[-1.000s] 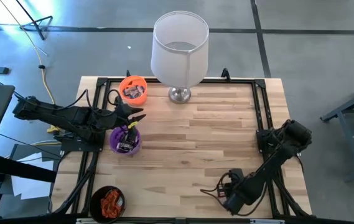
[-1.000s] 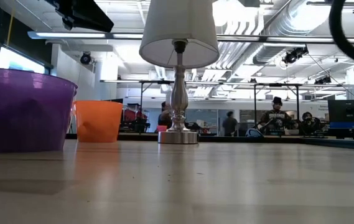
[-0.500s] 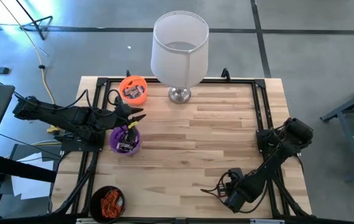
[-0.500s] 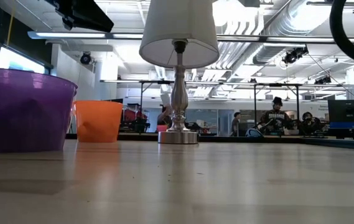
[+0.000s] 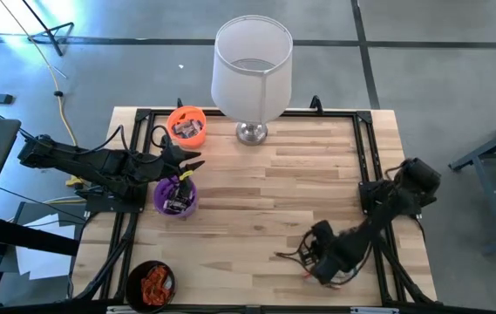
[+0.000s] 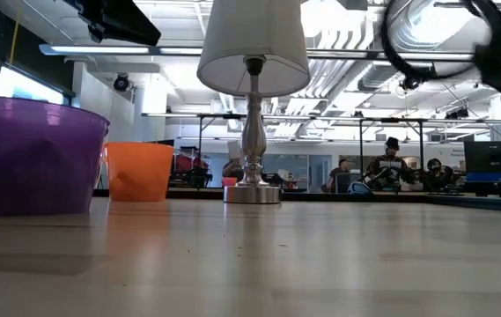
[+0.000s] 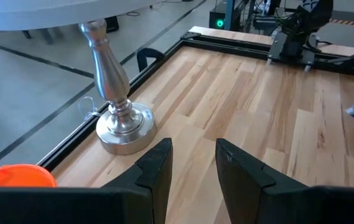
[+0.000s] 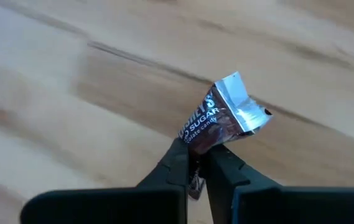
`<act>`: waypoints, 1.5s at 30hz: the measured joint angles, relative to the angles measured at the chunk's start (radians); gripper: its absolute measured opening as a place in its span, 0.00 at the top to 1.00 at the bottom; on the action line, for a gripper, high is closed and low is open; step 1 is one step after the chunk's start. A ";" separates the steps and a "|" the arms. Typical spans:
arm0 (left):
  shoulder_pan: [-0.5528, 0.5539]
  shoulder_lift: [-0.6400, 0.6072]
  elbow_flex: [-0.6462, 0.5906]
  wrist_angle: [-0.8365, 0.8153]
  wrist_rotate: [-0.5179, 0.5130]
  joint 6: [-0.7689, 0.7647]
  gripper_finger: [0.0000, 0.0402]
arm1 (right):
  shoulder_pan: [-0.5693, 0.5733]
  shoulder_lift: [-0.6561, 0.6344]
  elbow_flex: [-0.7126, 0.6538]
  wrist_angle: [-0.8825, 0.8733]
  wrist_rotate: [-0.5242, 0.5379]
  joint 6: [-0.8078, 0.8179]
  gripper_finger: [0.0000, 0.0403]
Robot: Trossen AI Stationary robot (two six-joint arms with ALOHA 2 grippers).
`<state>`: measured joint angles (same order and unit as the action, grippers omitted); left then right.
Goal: Sort candy
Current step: Put the brown chocolate into the purple bucket
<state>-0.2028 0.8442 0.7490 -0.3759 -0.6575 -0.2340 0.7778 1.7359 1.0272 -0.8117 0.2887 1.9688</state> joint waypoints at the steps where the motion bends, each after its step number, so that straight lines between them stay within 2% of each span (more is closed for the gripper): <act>1: 0.000 0.000 0.000 0.000 0.000 0.000 0.73 | -0.019 -0.010 0.001 0.000 0.020 -0.039 0.96; 6: 0.000 0.000 0.000 0.000 0.000 0.000 0.73 | -0.170 -0.018 0.001 0.056 0.160 -0.303 0.96; 9: 0.000 0.000 0.000 0.001 0.000 -0.001 0.73 | -0.297 -0.018 0.001 0.186 0.251 -0.517 0.95; 11: 0.000 0.000 0.000 0.002 0.000 -0.001 0.73 | -0.381 -0.018 0.001 0.368 0.287 -0.717 0.95; 13: 0.000 0.000 0.000 0.009 0.000 -0.004 0.73 | -0.455 -0.016 0.001 0.607 0.281 -0.943 0.95; 16: 0.000 0.000 0.000 0.008 0.000 -0.026 0.73 | -0.530 -0.011 0.004 0.992 0.195 -1.237 0.95; 18: 0.000 0.000 0.000 0.008 0.001 -0.026 0.73 | -0.564 -0.011 0.005 1.176 0.147 -1.356 0.95; 21: 0.000 0.000 0.000 0.007 0.002 -0.027 0.73 | -0.593 -0.011 0.005 1.327 0.165 -1.470 0.95; 25: 0.000 0.000 0.000 0.007 0.002 -0.027 0.73 | -0.619 0.030 0.019 1.346 0.182 -1.477 0.95; 28: 0.000 0.000 0.000 0.007 -0.003 -0.026 0.73 | -0.630 0.087 0.073 1.347 0.139 -1.474 0.95; 36: 0.000 -0.001 0.000 0.006 -0.008 -0.026 0.73 | -0.647 0.230 0.309 1.278 0.007 -1.582 0.95; 45: 0.000 -0.001 0.000 0.005 -0.046 -0.025 0.73 | -0.649 0.409 0.599 1.081 -0.033 -1.668 0.95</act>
<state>-0.2024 0.8433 0.7494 -0.3706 -0.7033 -0.2588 0.1288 2.1445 1.6258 0.2695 0.2556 0.3008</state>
